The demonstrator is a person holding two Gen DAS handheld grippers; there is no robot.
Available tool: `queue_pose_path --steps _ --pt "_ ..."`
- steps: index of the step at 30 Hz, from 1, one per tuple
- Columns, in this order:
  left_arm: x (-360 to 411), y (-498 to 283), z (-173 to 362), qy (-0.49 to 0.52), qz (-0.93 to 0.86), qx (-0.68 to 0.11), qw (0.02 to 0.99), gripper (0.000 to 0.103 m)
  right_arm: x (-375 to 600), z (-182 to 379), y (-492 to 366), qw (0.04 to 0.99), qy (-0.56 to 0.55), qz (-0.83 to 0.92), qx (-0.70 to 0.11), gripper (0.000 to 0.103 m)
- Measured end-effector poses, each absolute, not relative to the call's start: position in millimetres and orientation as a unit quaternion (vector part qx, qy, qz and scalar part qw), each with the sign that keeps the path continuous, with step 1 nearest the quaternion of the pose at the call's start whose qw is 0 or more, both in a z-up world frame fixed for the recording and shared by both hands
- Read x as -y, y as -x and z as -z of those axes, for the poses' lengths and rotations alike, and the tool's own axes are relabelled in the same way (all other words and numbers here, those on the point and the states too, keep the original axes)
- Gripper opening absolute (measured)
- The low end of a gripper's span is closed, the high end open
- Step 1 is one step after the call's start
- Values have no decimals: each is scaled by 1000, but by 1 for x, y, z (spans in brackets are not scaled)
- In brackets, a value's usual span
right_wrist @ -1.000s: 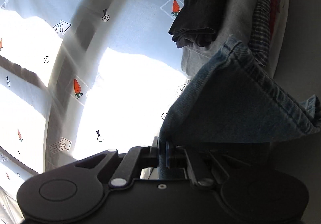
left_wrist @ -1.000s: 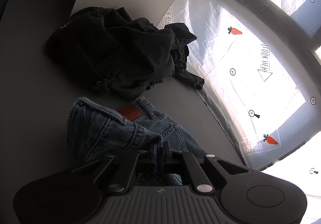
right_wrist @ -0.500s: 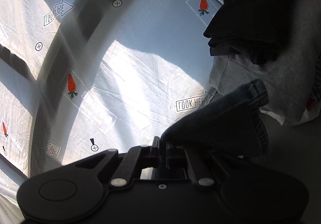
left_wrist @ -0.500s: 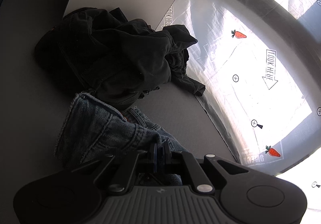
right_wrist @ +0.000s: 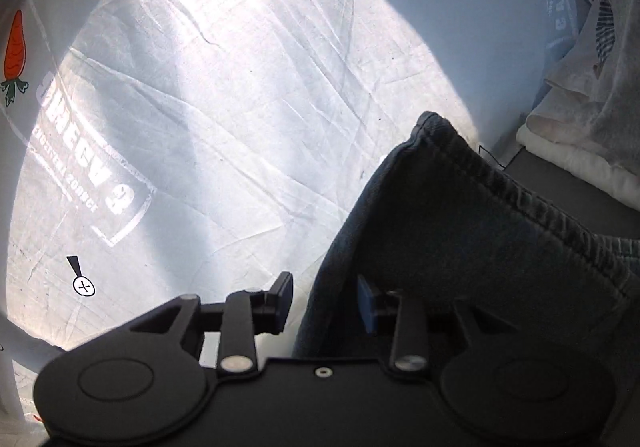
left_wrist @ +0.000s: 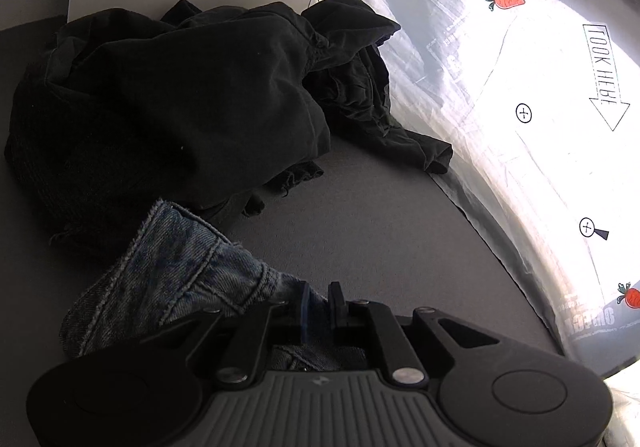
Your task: Fold clothes
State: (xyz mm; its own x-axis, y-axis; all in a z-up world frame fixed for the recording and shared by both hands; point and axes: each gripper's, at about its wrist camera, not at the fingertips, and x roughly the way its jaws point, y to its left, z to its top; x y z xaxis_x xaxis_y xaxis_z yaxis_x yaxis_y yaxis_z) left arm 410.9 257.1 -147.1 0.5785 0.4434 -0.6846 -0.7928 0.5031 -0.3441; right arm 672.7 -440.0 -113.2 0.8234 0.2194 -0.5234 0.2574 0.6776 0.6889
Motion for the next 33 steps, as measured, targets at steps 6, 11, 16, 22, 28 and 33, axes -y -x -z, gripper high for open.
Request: queue_pose_path --steps 6,11,16,22,28,33 --pt "-219 -418 143 281 -322 -287 857 44 448 146 -644 816 -501 -42 -285 71" --pt "-177 -425 160 242 -259 -347 868 57 461 183 -601 743 -612 -87 -258 103" --pt "-131 -428 183 201 -211 -394 872 67 473 193 -571 759 -592 -69 -263 103" --pt "-104 -444 208 120 -202 -431 871 88 488 202 -562 765 -586 -76 -257 103" --pt "-92 -457 214 90 -209 -450 864 103 496 202 -559 802 -541 -36 -252 103" --pt "-94 -456 214 89 -211 -445 865 103 487 188 -568 879 -380 63 -280 102"
